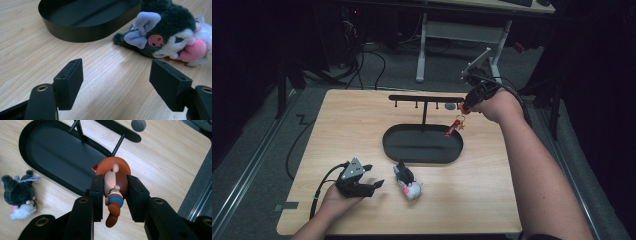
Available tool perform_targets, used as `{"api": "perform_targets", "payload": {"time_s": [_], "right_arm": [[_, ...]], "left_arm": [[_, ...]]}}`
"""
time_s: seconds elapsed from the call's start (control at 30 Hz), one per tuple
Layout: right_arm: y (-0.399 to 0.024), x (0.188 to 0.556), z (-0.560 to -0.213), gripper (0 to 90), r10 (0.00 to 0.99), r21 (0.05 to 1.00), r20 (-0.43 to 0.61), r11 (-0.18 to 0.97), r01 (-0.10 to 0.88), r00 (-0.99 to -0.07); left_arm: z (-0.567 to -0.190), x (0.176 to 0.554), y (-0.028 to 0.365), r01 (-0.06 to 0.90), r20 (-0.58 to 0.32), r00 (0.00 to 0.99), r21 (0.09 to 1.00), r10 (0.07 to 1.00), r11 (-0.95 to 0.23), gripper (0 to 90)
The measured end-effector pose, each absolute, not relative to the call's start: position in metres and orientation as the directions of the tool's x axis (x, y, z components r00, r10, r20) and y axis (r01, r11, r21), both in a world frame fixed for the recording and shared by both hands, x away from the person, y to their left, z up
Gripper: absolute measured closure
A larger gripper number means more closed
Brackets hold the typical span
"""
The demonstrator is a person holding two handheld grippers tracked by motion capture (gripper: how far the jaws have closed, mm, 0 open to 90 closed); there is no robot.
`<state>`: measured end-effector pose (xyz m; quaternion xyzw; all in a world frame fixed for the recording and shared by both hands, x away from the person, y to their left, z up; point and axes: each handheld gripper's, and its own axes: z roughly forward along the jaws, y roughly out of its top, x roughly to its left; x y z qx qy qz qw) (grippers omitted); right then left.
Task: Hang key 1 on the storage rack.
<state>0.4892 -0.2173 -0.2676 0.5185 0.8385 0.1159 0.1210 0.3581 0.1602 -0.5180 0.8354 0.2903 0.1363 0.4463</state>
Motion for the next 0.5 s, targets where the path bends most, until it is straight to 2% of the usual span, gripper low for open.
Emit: {"api": "perform_targets", "payload": {"time_s": [0.5], "right_arm": [[-0.208,0.504,-0.253,69.2,0.895,0.348,-0.099,0.44,0.828,-0.434]], "left_arm": [[-0.519,0.359,0.161,0.366,-0.035,0.791,0.827,0.611,-0.427,27.7]]}}
